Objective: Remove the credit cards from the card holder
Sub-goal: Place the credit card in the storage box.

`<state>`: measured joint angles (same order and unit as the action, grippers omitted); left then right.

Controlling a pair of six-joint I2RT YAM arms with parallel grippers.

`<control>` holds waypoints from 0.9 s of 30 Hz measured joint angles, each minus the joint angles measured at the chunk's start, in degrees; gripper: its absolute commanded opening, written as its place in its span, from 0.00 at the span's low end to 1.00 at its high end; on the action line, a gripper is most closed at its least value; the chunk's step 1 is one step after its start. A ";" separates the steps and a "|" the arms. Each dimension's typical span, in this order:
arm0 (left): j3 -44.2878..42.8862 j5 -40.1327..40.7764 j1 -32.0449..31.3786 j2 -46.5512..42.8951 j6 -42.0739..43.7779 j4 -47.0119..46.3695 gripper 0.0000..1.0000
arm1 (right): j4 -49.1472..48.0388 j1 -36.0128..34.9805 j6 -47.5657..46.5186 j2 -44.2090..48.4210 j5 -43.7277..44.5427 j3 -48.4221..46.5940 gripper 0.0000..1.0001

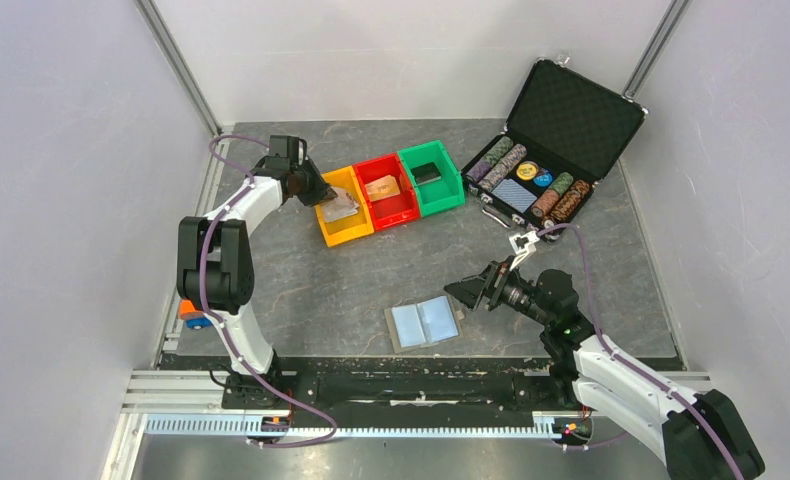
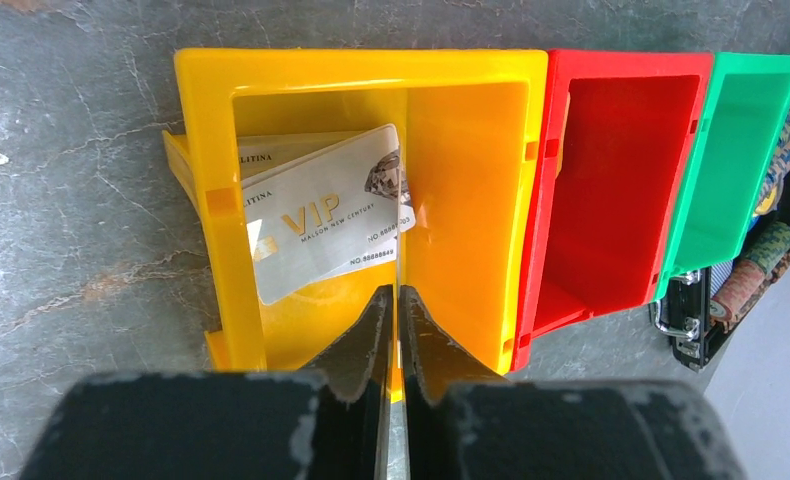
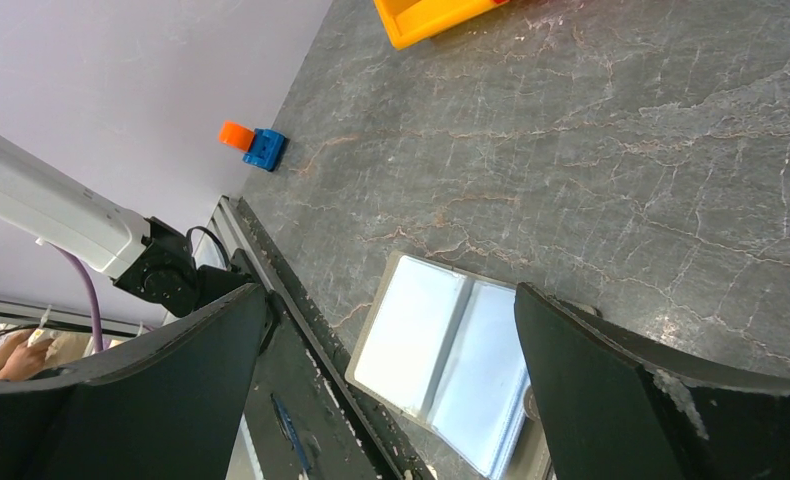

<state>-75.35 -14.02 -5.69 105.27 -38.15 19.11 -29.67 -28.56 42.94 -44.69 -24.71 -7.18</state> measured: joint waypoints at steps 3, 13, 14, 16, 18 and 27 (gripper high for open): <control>0.04 0.42 0.00 0.00 0.02 0.02 0.18 | 0.22 0.02 0.00 0.00 0.00 0.00 0.98; 0.11 0.66 0.00 0.00 0.07 0.52 0.28 | 0.24 0.00 0.07 -0.02 0.00 0.00 0.98; 0.11 0.72 0.00 0.00 0.09 0.74 0.30 | 0.24 0.02 0.07 -0.02 0.00 0.00 0.98; 0.11 1.09 0.00 0.00 0.09 1.18 0.31 | 0.24 0.00 0.07 0.00 0.00 0.00 0.98; 0.11 1.57 0.00 0.00 0.11 1.81 0.32 | 0.22 0.02 0.09 -0.02 0.00 0.00 0.98; 0.07 2.82 0.00 0.00 0.39 3.13 0.36 | 0.24 0.00 0.09 -0.09 0.00 0.00 0.98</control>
<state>-75.29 -11.20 -5.69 105.27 -37.76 22.24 -29.43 -28.56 43.03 -44.77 -24.71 -7.18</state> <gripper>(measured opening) 0.345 0.979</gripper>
